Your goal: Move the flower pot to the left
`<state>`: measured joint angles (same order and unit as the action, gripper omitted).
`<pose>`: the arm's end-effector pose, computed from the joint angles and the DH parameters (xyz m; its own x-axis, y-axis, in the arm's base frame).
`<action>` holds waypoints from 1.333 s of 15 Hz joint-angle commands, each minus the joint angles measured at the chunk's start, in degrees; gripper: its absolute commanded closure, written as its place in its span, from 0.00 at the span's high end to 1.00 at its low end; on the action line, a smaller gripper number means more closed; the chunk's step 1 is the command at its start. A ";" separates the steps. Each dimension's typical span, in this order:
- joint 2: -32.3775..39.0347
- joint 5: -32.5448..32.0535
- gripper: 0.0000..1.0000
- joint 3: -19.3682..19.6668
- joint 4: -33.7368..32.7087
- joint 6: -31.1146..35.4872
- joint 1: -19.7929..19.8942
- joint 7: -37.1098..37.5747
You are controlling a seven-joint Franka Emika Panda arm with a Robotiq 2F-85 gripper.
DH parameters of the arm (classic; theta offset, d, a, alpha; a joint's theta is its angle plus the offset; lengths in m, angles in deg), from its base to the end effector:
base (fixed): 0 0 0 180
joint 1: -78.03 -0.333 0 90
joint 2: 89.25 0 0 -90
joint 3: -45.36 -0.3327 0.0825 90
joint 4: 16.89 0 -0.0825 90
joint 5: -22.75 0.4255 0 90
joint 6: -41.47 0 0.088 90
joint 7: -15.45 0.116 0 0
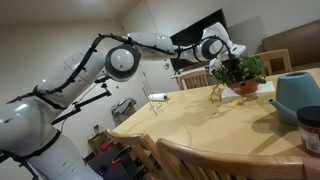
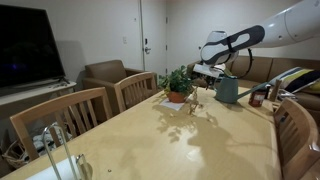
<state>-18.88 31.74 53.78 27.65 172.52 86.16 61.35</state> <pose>0.8600 -0.1837 0.1799 0.4623 -0.8649 0.1955 -0.8423 -0.4973 -0.2081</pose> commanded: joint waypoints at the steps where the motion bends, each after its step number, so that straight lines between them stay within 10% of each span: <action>1: 2.80 -0.10 1.00 -0.04 -3.59 2.15 -0.16 0.27; 20: 10.45 -0.86 1.00 2.26 -12.38 2.57 -0.21 1.37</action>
<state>-10.26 31.72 55.14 18.83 176.57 85.97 61.72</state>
